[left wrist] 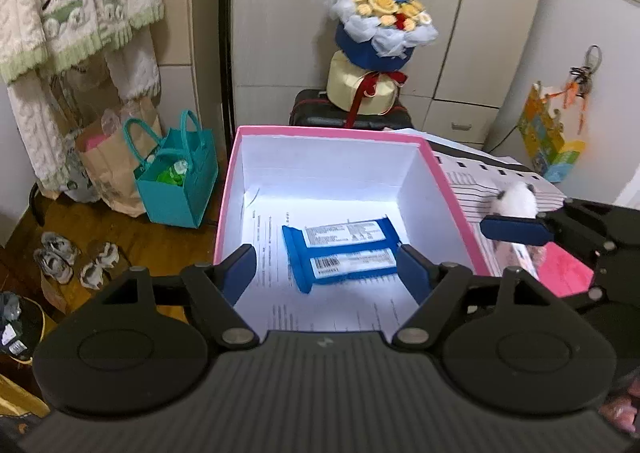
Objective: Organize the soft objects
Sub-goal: 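Lower the blue packet into the pink box and open the left gripper, then move the left gripper over the red envelope on the table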
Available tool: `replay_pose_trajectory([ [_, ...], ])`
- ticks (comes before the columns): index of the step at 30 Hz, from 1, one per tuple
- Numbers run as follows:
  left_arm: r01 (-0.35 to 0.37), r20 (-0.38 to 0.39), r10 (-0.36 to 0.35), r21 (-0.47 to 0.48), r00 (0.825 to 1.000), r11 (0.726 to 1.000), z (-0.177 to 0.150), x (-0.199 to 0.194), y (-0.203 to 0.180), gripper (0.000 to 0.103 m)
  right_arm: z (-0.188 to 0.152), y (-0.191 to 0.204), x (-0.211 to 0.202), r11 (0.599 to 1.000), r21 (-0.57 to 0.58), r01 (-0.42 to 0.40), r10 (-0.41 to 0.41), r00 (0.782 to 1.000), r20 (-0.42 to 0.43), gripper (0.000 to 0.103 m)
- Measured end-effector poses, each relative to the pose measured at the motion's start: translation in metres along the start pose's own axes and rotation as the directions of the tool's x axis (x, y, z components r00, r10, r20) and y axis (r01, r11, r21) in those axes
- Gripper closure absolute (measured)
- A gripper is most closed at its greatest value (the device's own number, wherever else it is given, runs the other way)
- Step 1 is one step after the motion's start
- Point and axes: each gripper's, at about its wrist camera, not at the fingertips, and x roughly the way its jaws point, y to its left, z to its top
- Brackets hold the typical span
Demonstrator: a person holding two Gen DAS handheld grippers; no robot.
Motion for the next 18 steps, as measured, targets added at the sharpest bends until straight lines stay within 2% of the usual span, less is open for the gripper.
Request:
replay_pose_trajectory([
  [8,-0.006,0.065,-0.001,0.099,0.998,0.995,-0.020,-0.056,-0.015,0.021,-0.013,0.017,-0.052,0.999,-0.038,0.007,-0.006,0.999,0.032,0.025],
  [18,0.060,0.090,-0.078,0.189,0.993,0.980,-0.052,-0.109,-0.037,0.018,-0.048,0.024,-0.123,0.996,-0.084,0.010,-0.002,0.995,0.095,0.021],
])
